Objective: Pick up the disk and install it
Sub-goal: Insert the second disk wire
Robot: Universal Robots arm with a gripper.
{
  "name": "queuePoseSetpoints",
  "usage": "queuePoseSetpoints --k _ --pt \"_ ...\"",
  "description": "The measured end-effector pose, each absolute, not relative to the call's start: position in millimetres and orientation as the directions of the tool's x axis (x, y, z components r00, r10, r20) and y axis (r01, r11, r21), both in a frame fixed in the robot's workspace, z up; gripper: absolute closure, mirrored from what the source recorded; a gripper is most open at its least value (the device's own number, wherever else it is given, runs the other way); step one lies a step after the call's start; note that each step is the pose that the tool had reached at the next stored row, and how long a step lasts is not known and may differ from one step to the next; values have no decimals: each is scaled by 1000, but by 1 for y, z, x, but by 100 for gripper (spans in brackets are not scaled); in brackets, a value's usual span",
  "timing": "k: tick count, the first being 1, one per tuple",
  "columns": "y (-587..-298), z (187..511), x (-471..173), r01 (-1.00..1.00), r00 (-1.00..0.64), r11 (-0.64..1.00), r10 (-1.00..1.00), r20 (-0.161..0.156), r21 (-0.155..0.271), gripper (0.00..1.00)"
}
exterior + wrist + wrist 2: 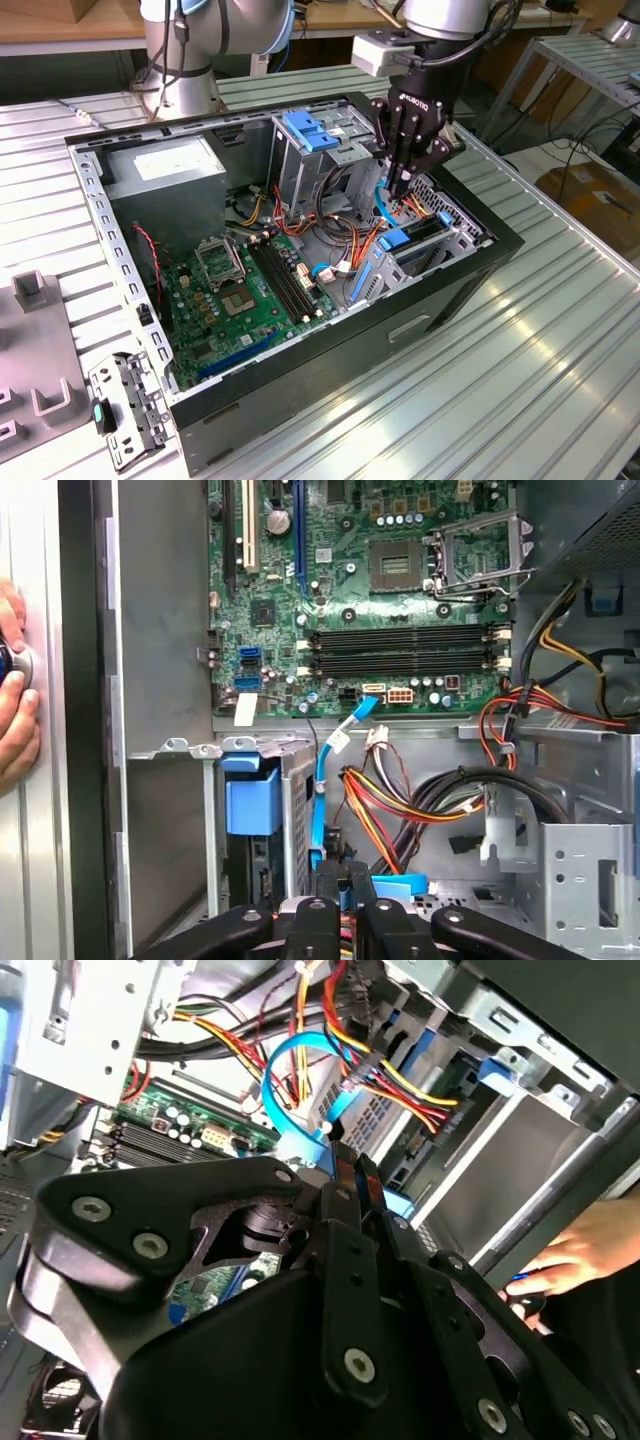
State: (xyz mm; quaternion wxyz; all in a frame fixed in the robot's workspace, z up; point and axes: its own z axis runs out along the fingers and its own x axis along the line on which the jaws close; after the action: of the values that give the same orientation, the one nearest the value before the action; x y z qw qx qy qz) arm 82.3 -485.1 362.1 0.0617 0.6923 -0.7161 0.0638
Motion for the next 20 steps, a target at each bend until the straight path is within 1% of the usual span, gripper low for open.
queuePoseSetpoints --k 8,11,13,16,20 --pt "-508 360 82 -999 -34 33 -984 177 -7 84" --pt "-512 360 82 -999 -35 33 -985 171 -11 84" --pt "-515 360 82 -999 -37 33 -986 165 -22 84" --pt "-517 359 81 -998 -41 33 -986 160 -51 84" --pt "-522 358 80 -997 -43 34 -988 148 -68 84"
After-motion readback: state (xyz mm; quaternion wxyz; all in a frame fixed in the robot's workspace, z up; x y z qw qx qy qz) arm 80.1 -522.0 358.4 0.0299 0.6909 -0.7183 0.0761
